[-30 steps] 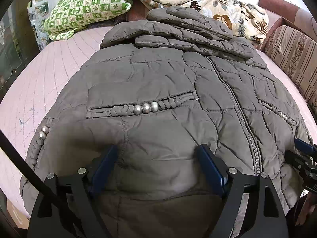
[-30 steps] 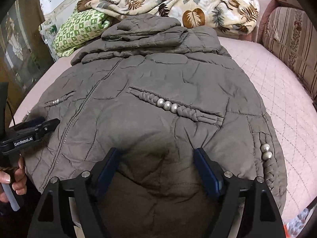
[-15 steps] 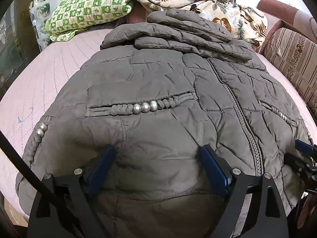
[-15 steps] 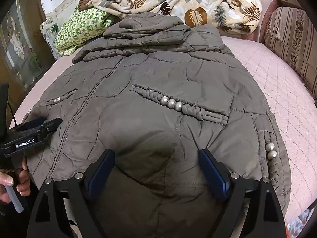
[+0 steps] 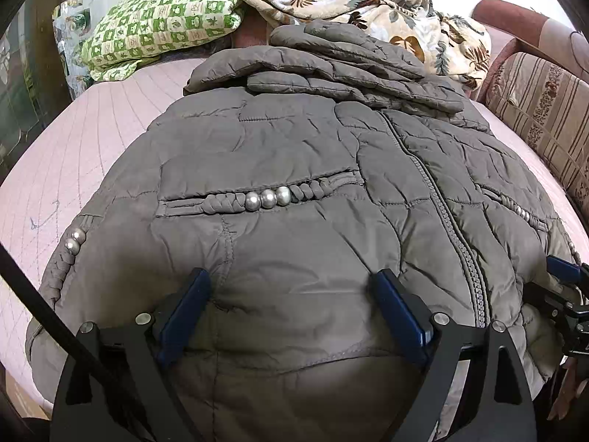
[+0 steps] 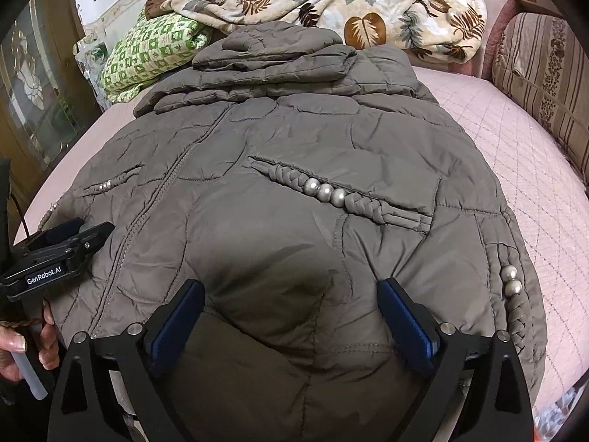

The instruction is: Fold large clothes

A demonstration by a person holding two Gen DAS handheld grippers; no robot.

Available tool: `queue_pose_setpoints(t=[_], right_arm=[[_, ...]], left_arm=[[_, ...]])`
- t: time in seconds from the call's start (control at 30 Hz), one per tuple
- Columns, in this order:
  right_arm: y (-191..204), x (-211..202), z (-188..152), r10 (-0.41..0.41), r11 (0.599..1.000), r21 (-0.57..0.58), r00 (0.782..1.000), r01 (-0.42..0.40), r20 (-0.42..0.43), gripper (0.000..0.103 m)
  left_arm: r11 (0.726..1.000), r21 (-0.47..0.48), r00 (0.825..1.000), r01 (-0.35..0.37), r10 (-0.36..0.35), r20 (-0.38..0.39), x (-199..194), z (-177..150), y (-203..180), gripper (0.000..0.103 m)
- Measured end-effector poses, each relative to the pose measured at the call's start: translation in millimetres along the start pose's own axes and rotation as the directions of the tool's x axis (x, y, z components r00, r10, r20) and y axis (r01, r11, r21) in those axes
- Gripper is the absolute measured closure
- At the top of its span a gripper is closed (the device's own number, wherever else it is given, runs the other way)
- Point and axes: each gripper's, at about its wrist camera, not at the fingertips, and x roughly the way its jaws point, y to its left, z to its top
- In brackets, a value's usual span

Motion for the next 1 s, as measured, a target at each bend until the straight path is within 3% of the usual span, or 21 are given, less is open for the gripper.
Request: queue_pose_setpoints(t=[1.0], right_arm=[[8.6,5.7,2.0,-0.045,0.999,-0.021,0.999,0.044,-0.013,0.001]], left_arm=[[1.000,0.010,0.999,-0.024,0.024,0.029,-3.0,-2.5,-3.6,0.012]])
